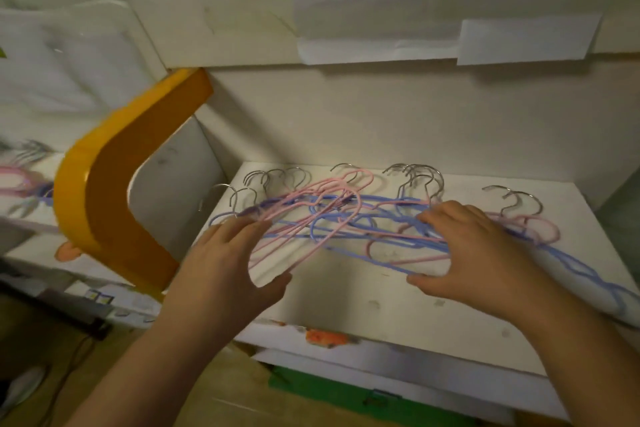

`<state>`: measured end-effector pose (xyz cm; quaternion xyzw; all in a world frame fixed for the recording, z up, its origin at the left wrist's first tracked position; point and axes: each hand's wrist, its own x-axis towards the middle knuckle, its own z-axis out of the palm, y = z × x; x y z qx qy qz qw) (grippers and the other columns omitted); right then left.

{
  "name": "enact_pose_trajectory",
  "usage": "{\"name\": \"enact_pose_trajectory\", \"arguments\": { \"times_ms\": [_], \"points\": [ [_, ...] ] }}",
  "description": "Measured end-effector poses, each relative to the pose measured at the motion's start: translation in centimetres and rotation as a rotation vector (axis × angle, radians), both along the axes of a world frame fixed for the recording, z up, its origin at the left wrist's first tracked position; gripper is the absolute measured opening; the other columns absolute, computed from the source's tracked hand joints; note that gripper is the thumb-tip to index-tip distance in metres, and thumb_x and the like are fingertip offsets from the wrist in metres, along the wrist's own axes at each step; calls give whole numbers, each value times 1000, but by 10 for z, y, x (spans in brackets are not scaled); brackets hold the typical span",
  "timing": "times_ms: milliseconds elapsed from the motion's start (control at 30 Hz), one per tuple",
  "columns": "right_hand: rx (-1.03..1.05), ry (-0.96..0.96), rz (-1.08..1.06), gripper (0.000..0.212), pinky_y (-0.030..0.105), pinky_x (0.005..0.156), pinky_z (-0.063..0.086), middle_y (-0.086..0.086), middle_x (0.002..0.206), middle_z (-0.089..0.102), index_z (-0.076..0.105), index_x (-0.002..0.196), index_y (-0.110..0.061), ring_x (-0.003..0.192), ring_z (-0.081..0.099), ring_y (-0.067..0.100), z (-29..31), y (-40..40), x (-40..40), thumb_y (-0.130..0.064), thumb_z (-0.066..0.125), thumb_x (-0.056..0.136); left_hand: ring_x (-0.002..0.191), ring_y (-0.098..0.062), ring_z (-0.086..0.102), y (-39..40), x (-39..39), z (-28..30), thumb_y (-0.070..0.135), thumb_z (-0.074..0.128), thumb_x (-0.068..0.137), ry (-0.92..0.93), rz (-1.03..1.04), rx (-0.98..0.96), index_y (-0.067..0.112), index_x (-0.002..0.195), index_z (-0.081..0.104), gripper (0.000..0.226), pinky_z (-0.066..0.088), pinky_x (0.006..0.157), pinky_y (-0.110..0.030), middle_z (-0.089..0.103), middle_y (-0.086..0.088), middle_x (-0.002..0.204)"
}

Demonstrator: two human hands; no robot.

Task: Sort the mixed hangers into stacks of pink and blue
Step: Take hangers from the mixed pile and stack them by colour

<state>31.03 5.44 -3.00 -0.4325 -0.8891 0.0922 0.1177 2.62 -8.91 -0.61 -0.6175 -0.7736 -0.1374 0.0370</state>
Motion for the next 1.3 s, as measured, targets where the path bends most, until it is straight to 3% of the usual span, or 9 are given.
{"name": "enact_pose_trajectory", "arguments": {
  "times_ms": [100,367,500,600,733,1033,1300],
  "points": [
    [7,-14,-9,85,36,97,43,-11,125,46,50,129,-30,119,45,15,8,-27,-15,-74,66,58,123,-8,41,-34,-8,5,61,72,68,-1,-18,53,34,138,47,79,40,98,-27,49,15,137],
    [-27,-83,55,91,34,104,36,-11,135,42,43,138,-32,127,36,13,33,-131,-92,-74,68,60,120,3,36,-177,-63,16,68,65,68,-25,-29,99,40,136,45,76,29,94,-13,41,25,133],
    [13,-60,133,94,32,93,41,-12,118,46,48,133,-30,113,42,12,38,-186,-146,-80,58,54,119,-2,42,-252,-112,16,63,65,71,-22,56,119,36,134,50,70,38,97,-21,47,20,128],
    [33,-69,199,86,33,89,44,-12,114,47,49,128,-32,107,45,12,43,-223,-188,-79,58,56,121,-7,45,-301,-150,14,60,69,69,-15,157,114,33,133,52,72,43,100,-29,49,18,128],
    [21,-71,295,74,30,85,45,-16,106,45,49,118,-38,101,44,8,48,-256,-246,-82,55,58,119,-11,48,-344,-197,14,54,76,65,-32,286,136,30,130,56,72,42,100,-30,50,16,126],
    [22,-80,409,92,31,91,45,-15,112,43,44,134,-34,108,42,8,31,-260,-393,-86,46,57,121,-9,44,-343,-308,3,53,77,64,-34,397,122,33,133,51,76,36,100,-24,49,17,127],
    [-56,-66,430,78,30,90,43,-13,113,42,44,127,-36,108,41,10,24,-209,-525,-81,53,64,122,-3,35,-293,-419,13,58,70,70,71,415,-33,44,142,36,81,38,99,-23,43,23,132]
  ]
}}
